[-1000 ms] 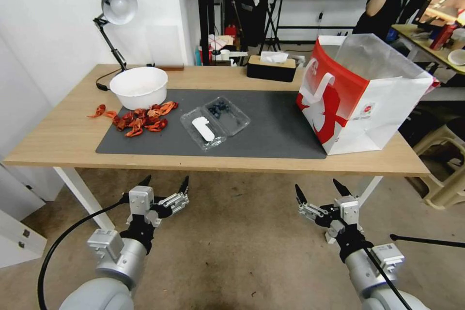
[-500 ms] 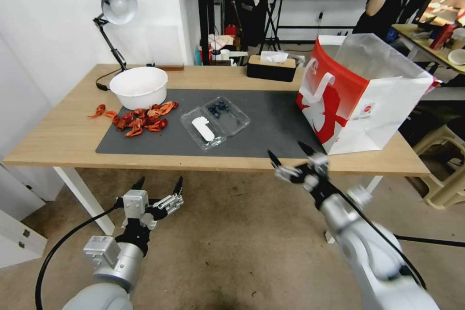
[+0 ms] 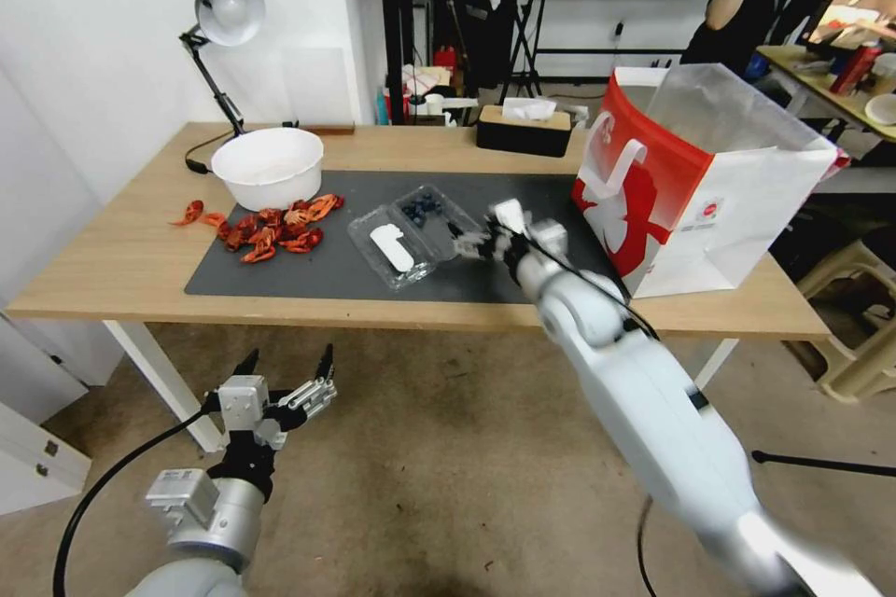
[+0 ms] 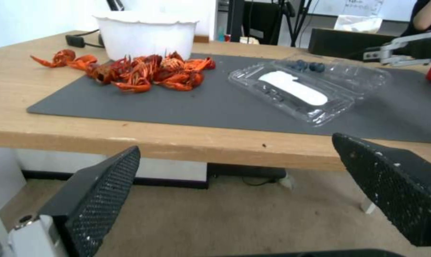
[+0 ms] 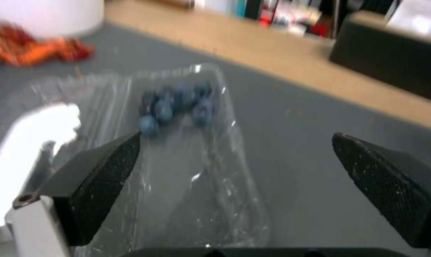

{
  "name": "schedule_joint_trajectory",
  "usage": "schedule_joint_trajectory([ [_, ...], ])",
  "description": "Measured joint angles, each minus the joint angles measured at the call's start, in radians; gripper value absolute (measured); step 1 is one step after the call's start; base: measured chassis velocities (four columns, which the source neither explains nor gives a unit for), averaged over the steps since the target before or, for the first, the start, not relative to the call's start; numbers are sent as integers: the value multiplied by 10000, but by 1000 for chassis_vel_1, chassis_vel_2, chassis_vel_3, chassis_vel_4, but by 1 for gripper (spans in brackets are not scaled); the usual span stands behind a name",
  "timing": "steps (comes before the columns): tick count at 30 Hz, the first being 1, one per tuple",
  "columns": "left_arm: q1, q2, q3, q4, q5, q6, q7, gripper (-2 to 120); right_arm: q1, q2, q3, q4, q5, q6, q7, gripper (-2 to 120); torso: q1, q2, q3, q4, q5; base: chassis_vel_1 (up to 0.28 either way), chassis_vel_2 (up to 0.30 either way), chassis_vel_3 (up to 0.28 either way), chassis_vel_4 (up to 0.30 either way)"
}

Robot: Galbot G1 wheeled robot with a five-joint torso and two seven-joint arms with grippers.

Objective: Close the takeout container lid, then place the container into the takeout bag.

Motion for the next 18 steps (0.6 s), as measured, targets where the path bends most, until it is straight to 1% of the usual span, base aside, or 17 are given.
schedule_joint_trajectory([
  [1, 15, -7, -4, 17, 0, -33, -5, 100, 228, 20, -155, -163, 29, -337, 30, 100, 0, 0, 0, 0, 1, 0, 0, 0, 0],
  [2, 15, -7, -4, 17, 0, -33, -5, 100, 228, 20, -155, -163, 29, -337, 30, 100, 0, 0, 0, 0, 1, 0, 0, 0, 0],
  [3, 24, -36, -5, 58, 2, -73, -11, 100, 736, 36, -537, -500, 131, -1002, 187, 100, 0, 0, 0, 0, 2, 0, 0, 0, 0],
  [5, 21, -57, 0, 79, 8, -80, -12, 100, 948, 36, -693, -631, 172, -1170, 265, 100, -1, 0, 0, -1, 2, 0, 0, 0, 0],
  [7, 21, -109, 26, 107, 37, -102, -18, 100, 1323, -23, -977, -898, 174, -1295, 254, 100, -3, 1, 0, 1, 0, 0, 0, 0, 0],
  [11, 35, -124, 40, 131, 52, -144, -23, 100, 1642, -87, -1211, -1303, 287, -1315, 76, 100, -3, 2, 0, -1, 1, 0, 0, 0, 0],
  [18, 59, -93, 29, 133, 55, -176, -40, 100, 1861, -201, -1411, -1772, 506, -1294, -149, 100, -3, 2, -1, 0, 2, 0, 0, 0, 0],
])
